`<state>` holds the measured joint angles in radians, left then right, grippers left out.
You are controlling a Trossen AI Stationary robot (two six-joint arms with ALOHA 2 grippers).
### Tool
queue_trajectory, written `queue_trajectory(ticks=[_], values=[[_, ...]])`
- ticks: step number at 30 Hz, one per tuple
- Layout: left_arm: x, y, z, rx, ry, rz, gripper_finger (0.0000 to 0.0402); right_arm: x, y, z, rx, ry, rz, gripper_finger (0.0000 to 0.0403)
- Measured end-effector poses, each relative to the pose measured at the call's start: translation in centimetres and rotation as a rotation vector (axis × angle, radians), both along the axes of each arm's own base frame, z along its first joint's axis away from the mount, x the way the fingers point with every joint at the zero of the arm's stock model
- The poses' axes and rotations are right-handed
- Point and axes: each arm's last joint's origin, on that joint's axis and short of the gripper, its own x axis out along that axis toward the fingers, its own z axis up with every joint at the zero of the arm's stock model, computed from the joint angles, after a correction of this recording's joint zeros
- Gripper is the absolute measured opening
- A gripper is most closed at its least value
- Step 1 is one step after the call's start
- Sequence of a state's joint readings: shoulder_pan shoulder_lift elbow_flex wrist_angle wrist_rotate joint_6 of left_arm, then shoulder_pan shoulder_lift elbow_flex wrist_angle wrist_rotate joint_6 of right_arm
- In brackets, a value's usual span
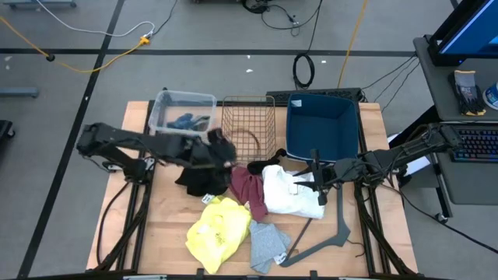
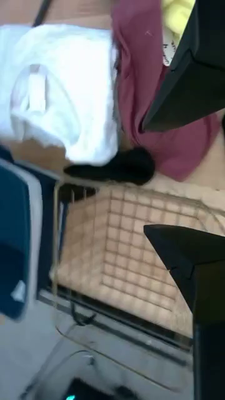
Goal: Pick & Place Cloths
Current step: Put the black sock into the transparent bin
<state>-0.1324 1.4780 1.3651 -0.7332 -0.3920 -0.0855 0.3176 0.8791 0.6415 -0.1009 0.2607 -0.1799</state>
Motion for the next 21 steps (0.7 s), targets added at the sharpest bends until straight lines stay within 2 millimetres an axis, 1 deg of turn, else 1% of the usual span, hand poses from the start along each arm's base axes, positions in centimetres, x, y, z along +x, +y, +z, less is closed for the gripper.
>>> queue_trajectory(ticks=[2,5,8,10,14,18,21], values=[[1.1,-1.2,-1.5,0.030,0.040,-0.032,0.0257,0.0,0.0,-0.1,-0.002,0.009,-0.001,0.0100],[2.8,-2.6,-3.3,0.069,0.057,-0.062,0.0257,-0.1,0.0,-0.3,-0.008,0.029,-0.001,0.0100],[4.4,-3.4,-5.5,0.087,0.082,-0.073,0.0257,-0.2,-0.1,-0.5,-0.014,0.052,-0.001,0.0100],[5.2,-3.5,-7.1,0.107,0.119,-0.074,0.0257,-0.2,-0.1,-0.5,-0.016,0.058,-0.001,0.0100],[7.0,-3.5,-9.5,0.181,0.121,-0.031,0.0257,-0.3,-0.1,-0.6,-0.018,0.066,-0.001,0.0100],[8.3,-3.3,-11.0,0.226,0.087,0.009,0.0257,-0.3,-0.1,-0.6,-0.019,0.067,-0.001,0.0100],[8.9,-3.3,-11.5,0.210,0.053,0.027,0.0257,-0.3,-0.1,-0.7,-0.022,0.076,-0.001,0.0100]])
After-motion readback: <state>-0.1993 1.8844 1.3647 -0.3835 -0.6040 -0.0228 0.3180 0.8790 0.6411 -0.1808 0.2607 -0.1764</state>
